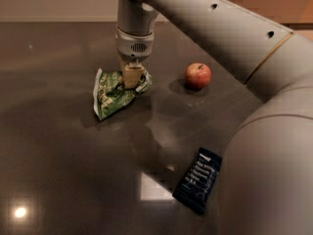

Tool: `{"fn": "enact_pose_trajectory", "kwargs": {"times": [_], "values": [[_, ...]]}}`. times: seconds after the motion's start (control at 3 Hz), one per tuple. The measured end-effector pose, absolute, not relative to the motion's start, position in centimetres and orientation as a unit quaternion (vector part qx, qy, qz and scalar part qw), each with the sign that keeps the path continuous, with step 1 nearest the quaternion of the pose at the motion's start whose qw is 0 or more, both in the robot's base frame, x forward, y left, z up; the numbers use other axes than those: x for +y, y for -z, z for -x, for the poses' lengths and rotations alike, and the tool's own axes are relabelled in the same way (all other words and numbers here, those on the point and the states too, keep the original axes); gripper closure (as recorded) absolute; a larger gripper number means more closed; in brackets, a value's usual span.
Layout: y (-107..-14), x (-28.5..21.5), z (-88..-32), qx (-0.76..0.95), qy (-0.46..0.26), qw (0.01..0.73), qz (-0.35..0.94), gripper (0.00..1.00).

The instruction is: Move green jalapeno chip bag near apple

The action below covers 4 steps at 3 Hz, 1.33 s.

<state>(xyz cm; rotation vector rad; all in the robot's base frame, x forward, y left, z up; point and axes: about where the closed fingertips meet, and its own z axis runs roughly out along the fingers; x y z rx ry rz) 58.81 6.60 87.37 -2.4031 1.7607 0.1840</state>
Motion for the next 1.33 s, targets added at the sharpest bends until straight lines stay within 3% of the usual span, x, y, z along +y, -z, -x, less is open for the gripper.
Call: {"fn": "enact_pose_trajectory", "kwargs": {"times": [0.33,0.67,1.33], "values": [[-87.1,4.5,-60.8,0.592,-0.07,0.079,0.799,1.0],[-86.6,2.4,-63.1,0.611,-0.073,0.082,0.784,0.83],[-86.7,-1.5,-66.0,0.66,-0.055,0.09,0.744,0.35]]}}
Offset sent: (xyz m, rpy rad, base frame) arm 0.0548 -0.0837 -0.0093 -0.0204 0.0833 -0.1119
